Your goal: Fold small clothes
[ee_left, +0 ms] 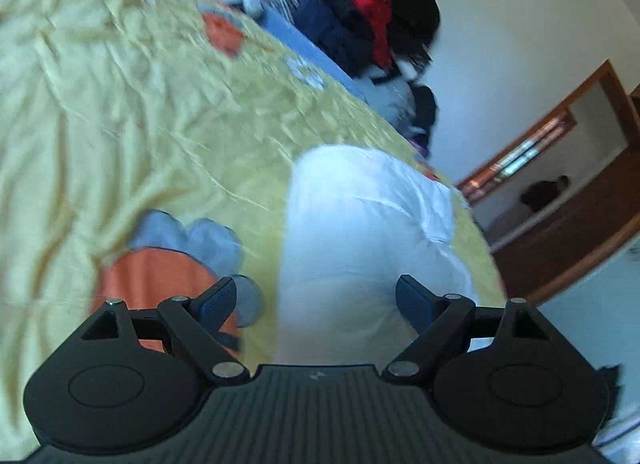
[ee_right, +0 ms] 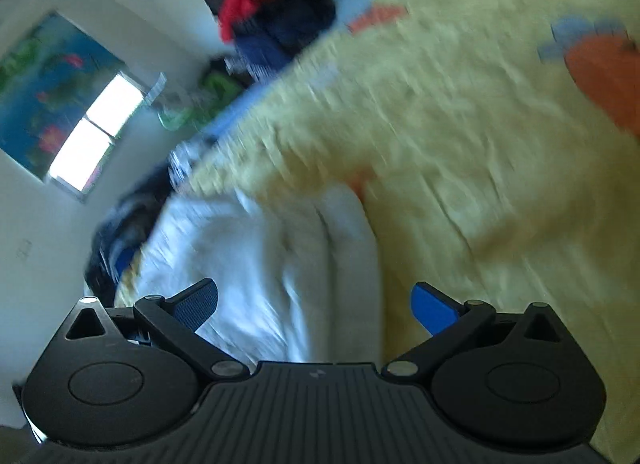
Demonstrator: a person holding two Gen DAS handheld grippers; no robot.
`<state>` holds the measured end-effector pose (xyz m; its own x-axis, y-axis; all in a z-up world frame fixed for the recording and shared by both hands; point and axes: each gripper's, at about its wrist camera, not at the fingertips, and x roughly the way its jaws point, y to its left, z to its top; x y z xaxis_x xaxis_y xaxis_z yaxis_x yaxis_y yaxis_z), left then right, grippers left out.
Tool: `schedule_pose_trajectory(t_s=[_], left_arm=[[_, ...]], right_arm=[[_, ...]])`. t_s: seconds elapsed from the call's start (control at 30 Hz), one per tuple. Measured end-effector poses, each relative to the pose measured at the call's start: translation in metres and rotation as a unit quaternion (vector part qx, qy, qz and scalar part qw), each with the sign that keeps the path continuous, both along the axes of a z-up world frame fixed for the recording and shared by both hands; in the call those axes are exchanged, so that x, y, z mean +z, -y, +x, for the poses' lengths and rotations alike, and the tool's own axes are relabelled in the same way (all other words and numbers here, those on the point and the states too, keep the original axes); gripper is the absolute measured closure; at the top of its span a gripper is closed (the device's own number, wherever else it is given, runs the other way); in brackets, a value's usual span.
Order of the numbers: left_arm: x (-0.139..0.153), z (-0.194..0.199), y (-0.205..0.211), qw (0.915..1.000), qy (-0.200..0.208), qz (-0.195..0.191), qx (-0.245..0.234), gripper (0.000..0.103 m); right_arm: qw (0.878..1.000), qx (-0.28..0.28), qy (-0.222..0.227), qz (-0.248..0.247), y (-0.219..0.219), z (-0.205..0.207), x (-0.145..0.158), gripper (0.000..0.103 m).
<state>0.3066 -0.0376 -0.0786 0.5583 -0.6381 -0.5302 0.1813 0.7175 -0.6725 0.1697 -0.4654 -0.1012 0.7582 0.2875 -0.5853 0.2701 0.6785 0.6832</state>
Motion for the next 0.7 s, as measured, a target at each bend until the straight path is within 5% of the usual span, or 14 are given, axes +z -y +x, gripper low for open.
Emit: schedule_pose_trajectory(t_s=[0.17, 0.33, 0.43, 0.53, 0.7], left_arm=[[-0.012, 0.014, 0.015, 0.9964, -0.047, -0.052, -0.048, 0.015], [-0.012, 0.015, 0.032, 0.9971, -0.04, -0.027, -0.059, 0.014], [-0.001, 0.006, 0.04, 0.998, -0.007, 0.014, -0.061, 0.027], [0.009, 0.001, 0.038, 0.9971, 0.014, 0.034, -0.067, 0.04], [0.036, 0.0, 0.008, 0.9968, 0.052, 0.05, -0.036, 0.042]], right_arm=[[0.998, 0.035, 0.004, 0.056, -0.013, 0.013, -0.022, 0.001], [0.993, 0.06, 0.019, 0.105, -0.026, 0.034, -0.027, 0.001], [0.992, 0.103, 0.017, 0.069, -0.048, 0.046, -0.022, 0.018], [0.991, 0.13, 0.024, 0.027, -0.067, 0.052, -0.013, 0.02], [0.985, 0.16, 0.059, 0.037, -0.091, 0.073, 0.003, 0.043]])
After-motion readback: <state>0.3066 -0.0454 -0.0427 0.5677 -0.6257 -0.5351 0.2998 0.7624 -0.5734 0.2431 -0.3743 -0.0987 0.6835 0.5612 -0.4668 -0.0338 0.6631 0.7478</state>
